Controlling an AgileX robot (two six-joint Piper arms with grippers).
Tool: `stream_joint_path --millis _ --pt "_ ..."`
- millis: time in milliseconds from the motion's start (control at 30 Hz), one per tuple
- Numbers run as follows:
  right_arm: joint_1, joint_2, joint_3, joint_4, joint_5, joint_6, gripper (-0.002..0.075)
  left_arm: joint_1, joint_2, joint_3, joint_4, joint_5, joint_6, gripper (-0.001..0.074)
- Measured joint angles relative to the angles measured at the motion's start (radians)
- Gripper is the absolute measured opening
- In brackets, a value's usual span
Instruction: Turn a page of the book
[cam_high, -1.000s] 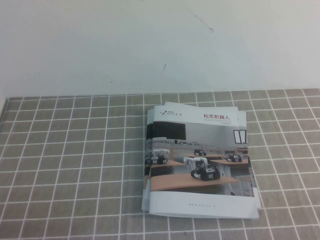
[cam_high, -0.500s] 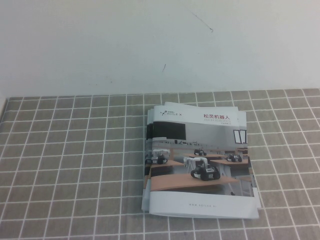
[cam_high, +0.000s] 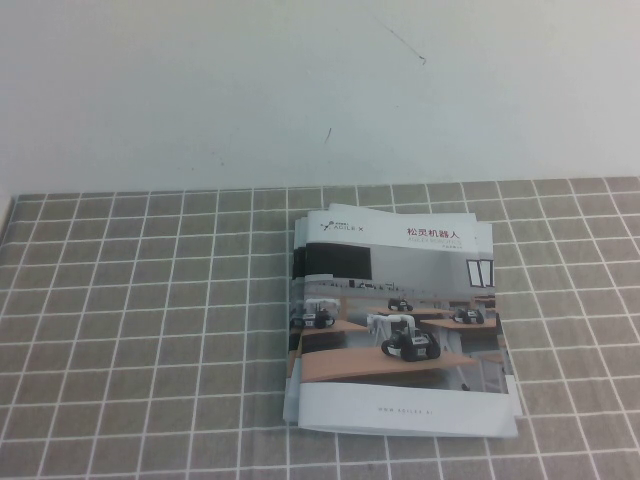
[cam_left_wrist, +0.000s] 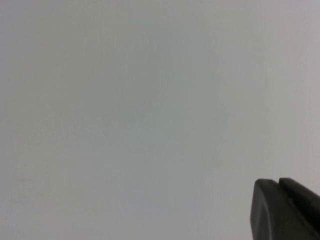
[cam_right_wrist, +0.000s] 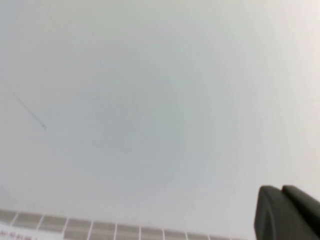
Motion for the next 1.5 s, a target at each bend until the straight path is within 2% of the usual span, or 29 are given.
stream_joint_path --millis 133,267,400,500,633,767,867,967,1133,1267,1500 --pt "0.000 0.055 -0.128 0.000 0.253 -0.050 -0.0002 0.000 0.102 -0.135 -0.018 0.256 0.098 -0.0003" --pt "0.000 0.207 -0.264 0.004 0.449 -0.066 -0.0002 0.000 0.285 -0.240 -0.018 0.468 0.163 -0.0003" --pt "0.000 0.397 -0.399 0.071 0.607 -0.099 -0.0002 0.000 0.489 -0.254 -0.127 0.487 0.165 -0.0003" --pt "0.000 0.547 -0.473 0.192 0.673 -0.220 -0.0002 0.000 0.671 -0.288 -0.209 0.515 0.165 -0.0003" --pt "0.000 0.743 -0.553 0.340 0.726 -0.367 -0.0002 0.000 0.913 -0.411 -0.340 0.686 0.173 -0.0003" --pt "0.000 0.918 -0.609 0.489 0.732 -0.550 -0.0002 -0.005 1.145 -0.533 -0.513 0.778 0.315 -0.0003" --pt "0.000 1.049 -0.622 0.649 0.723 -0.727 -0.0002 -0.039 1.293 -0.611 -0.637 0.772 0.426 -0.0003" --pt "0.000 1.166 -0.633 0.842 0.738 -0.888 -0.0002 -0.112 1.388 -0.675 -0.689 0.720 0.496 -0.0003" --pt "0.020 1.335 -0.688 0.997 0.948 -1.051 -0.0002 -0.229 1.544 -0.757 -0.714 0.625 0.583 -0.0003" --pt "0.050 1.400 -0.723 1.004 0.936 -1.062 -0.0002 -0.302 1.661 -0.824 -0.770 0.614 0.584 -0.0003" --pt "0.081 1.560 -0.837 0.967 0.915 -0.952 -0.0002 -0.461 1.817 -0.906 -0.809 0.525 0.584 -0.0003"
